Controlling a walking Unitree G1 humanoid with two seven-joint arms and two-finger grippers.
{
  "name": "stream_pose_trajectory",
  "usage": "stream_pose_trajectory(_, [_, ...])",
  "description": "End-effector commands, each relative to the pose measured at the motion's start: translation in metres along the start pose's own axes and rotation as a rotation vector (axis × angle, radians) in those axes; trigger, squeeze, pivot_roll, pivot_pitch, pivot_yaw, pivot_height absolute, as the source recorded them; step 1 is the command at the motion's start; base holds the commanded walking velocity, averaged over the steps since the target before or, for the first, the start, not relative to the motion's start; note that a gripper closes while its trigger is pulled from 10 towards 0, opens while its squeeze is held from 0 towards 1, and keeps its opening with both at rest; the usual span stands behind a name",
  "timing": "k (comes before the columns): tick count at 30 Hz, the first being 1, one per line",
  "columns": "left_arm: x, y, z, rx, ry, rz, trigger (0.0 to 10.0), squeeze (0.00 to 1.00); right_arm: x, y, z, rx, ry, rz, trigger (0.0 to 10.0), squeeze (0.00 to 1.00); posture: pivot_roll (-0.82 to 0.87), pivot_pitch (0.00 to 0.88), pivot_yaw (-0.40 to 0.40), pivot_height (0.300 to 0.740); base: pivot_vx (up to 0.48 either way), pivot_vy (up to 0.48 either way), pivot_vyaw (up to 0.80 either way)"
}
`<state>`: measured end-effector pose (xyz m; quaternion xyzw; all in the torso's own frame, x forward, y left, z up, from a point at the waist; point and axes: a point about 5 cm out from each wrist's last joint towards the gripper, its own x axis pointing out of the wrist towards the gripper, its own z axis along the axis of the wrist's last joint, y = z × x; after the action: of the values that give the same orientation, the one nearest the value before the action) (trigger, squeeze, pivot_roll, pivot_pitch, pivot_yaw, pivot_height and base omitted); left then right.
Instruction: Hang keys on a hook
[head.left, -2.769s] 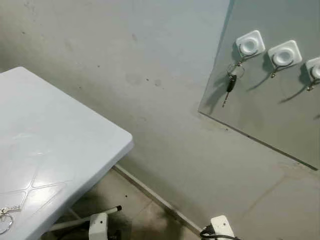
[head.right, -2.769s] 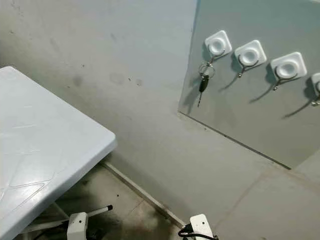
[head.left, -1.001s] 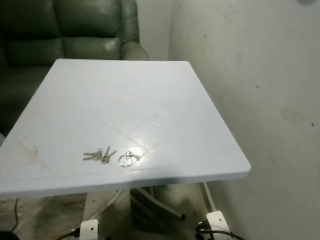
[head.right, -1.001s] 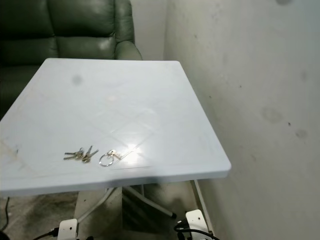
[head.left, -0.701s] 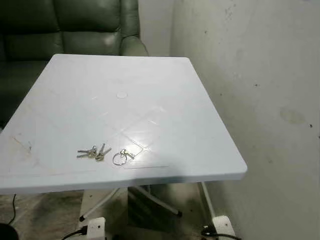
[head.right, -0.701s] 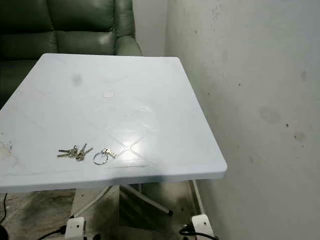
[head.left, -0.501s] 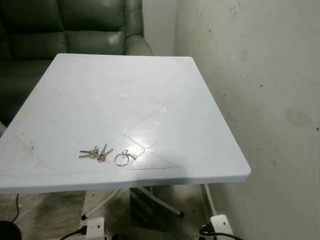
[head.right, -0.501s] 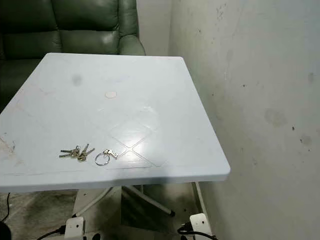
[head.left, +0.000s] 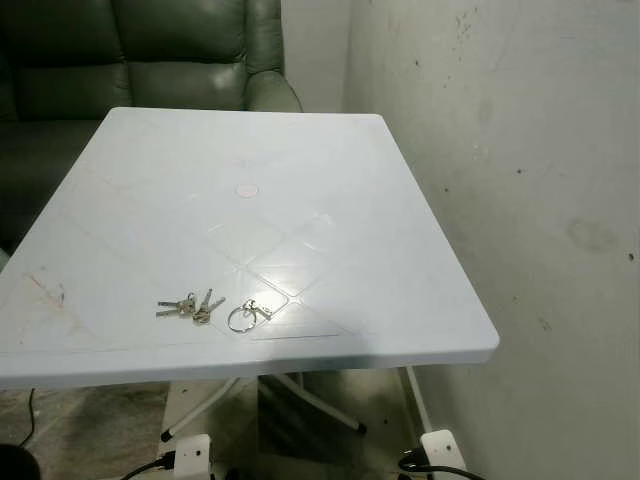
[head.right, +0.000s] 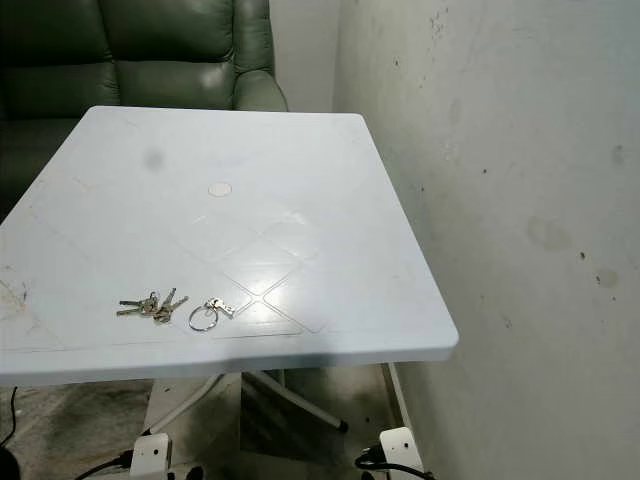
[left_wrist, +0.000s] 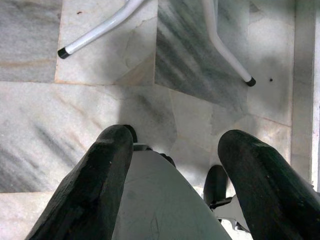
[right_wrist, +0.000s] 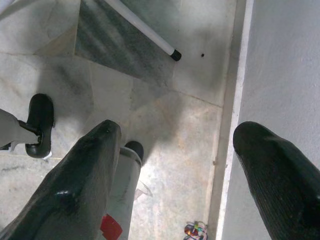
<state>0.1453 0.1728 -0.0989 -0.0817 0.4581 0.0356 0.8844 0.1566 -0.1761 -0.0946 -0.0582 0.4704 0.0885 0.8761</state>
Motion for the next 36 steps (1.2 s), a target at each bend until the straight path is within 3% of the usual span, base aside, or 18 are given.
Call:
stream_pose_trajectory(1, [0.0002, 0.0004, 0.0008, -0.004, 0.0, 0.002, 10.0, 0.0, 0.0, -0.0022, 0.0017, 0.002, -0.005, -0.001, 10.0, 0.0, -0.17, 0.022, -0.063, 0.74, -0.274, 0.0, 0.0])
stream_pose_trajectory(36, [0.0012, -0.0017, 0.0036, -0.013, -0.009, -0.002, 10.0, 0.0, 0.0006, -0.0009, 0.0031, 0.003, -0.004, 0.007, 10.0, 0.0, -0.17, 0.017, -0.067, 0.74, -0.278, 0.0, 0.0])
